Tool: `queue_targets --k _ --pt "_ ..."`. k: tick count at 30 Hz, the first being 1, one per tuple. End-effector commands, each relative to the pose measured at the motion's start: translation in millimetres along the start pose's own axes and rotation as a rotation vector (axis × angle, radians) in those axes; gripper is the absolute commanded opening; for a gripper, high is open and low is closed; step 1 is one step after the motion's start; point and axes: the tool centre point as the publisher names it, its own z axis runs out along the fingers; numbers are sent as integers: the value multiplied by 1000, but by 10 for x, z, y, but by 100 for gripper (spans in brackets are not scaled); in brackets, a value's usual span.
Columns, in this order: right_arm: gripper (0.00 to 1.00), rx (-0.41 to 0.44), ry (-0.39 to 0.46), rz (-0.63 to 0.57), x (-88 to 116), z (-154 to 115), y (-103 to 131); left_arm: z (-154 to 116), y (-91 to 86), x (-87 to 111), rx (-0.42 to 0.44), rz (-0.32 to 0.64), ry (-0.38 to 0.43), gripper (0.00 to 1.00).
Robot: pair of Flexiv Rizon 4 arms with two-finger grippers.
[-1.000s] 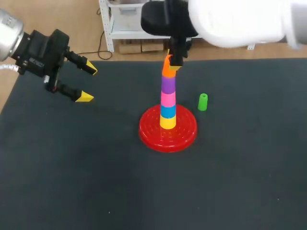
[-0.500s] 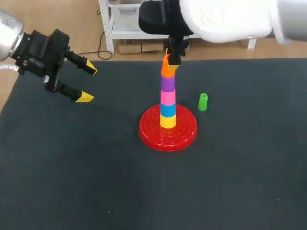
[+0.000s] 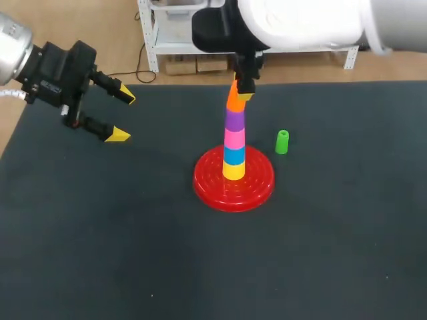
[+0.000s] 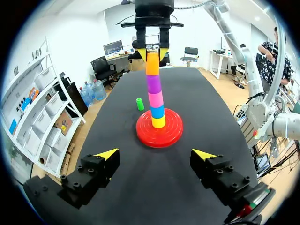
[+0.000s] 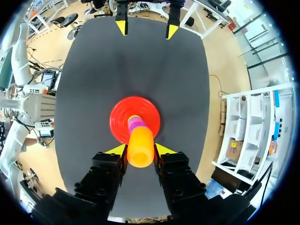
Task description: Pick up and stack the cylinders on the red base in this order: pink,purple,orange,green
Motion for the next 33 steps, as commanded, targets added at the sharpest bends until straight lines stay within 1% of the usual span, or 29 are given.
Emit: queue_targets --k 1,5,10,13,20,24,28,33 --pt "0 -11 17 -7 -38 50 -18 1 7 10 1 2 -2 100" --pt "0 12 23 -12 -37 47 -12 1 7 10 1 2 -2 100" --pt "0 59 57 -37 -24 30 12 1 7 10 1 2 -2 100" --pt "0 66 71 -48 -12 36 29 1 7 10 1 2 -2 100" --pt "0 68 115 -73 16 30 57 1 7 10 1 2 -2 100" --pt "0 63 139 -81 19 55 32 1 7 10 1 2 -2 100" --pt "0 43 142 -83 3 69 9 1 7 10 1 2 -2 100" --pt "0 42 161 -91 -23 75 -34 1 7 10 1 2 -2 100"
